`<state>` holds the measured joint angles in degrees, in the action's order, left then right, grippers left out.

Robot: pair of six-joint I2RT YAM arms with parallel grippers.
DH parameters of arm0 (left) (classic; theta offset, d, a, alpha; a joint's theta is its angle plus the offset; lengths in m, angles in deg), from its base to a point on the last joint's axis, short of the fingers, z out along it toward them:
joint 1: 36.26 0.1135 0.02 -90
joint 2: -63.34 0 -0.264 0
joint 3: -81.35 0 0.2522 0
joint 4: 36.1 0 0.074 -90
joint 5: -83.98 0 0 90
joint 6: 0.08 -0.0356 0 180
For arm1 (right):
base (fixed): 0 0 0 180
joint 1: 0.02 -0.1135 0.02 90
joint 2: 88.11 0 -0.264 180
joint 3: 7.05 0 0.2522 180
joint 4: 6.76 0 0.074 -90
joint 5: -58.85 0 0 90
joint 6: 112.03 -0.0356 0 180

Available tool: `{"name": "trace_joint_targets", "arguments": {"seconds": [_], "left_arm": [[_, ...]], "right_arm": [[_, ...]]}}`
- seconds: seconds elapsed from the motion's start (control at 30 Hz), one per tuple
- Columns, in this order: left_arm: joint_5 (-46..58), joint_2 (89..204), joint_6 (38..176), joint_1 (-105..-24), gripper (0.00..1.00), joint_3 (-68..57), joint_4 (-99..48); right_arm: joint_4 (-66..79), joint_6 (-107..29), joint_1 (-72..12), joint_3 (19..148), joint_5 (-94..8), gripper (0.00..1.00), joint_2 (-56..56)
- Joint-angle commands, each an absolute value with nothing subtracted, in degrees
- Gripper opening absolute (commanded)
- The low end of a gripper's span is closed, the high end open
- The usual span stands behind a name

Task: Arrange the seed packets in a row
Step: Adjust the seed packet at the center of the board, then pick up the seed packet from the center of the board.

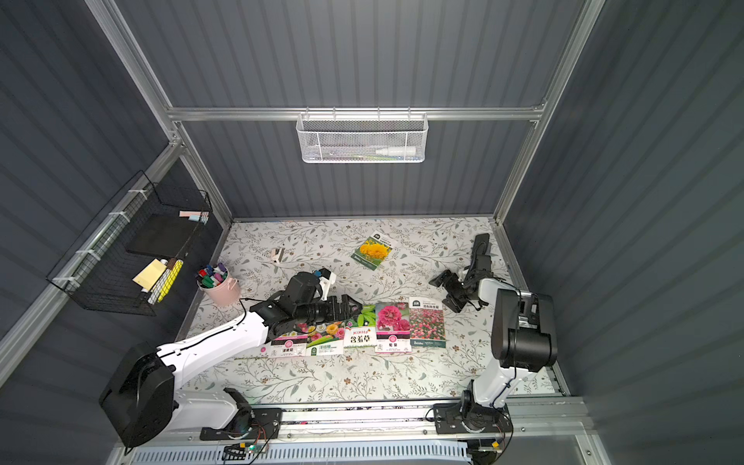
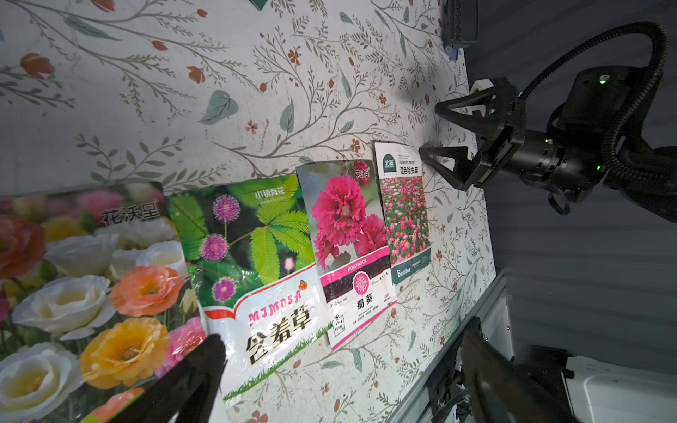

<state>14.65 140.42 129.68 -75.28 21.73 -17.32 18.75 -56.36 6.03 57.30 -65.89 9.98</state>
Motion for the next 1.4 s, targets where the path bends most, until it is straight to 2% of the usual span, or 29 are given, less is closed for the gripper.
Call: {"name": "trace_joint_targets", "arguments": {"seconds": [0.0, 0.27, 0.43, 0.53, 0.63, 0.77, 0.97, 1.07, 1.27, 1.37], "left_arm": [[15.3, 141.3, 128.4, -75.4, 1.0, 19.7, -16.5], [15.3, 143.6, 127.5, -75.4, 0.99, 18.1, -16.1], [13.3, 145.9, 121.7, -75.4, 0.99, 13.4, -9.3], [8.7, 149.6, 116.8, -74.4, 0.99, 8.0, -2.9], [8.0, 156.1, 114.1, -71.5, 1.0, 0.8, 1.1], [11.9, 167.1, 114.5, -66.2, 0.99, -9.3, 1.6], [17.5, 183.5, 106.0, -62.2, 1.0, -27.7, 4.9], [21.3, 191.0, 107.7, -60.1, 0.99, -36.4, 1.0], [18.5, 202.9, 104.6, -58.0, 0.99, -48.5, -3.7], [16.3, 206.7, 104.3, -57.7, 0.99, -49.1, -10.2]], "right_arm": [[19.6, -56.6, 5.7, 57.9, -66.1, 0.88, 11.8], [17.2, -58.1, 5.4, 58.1, -70.3, 0.88, 13.0], [20.2, -56.6, 4.3, 58.8, -62.3, 0.9, 7.5], [20.5, -56.2, 2.1, 61.4, -60.3, 0.96, 7.0], [20.5, -56.7, -0.2, 66.7, -60.7, 0.98, 11.2], [18.1, -59.5, -1.7, 74.4, -63.4, 0.98, 19.4], [17.7, -62.2, -3.8, 87.7, -65.9, 0.99, 29.9], [18.6, -62.7, -4.9, 93.6, -66.1, 0.99, 34.2], [18.5, -64.3, -6.9, 101.0, -66.2, 0.98, 41.3], [18.1, -65.5, -7.8, 103.7, -66.0, 0.99, 44.2]]}}
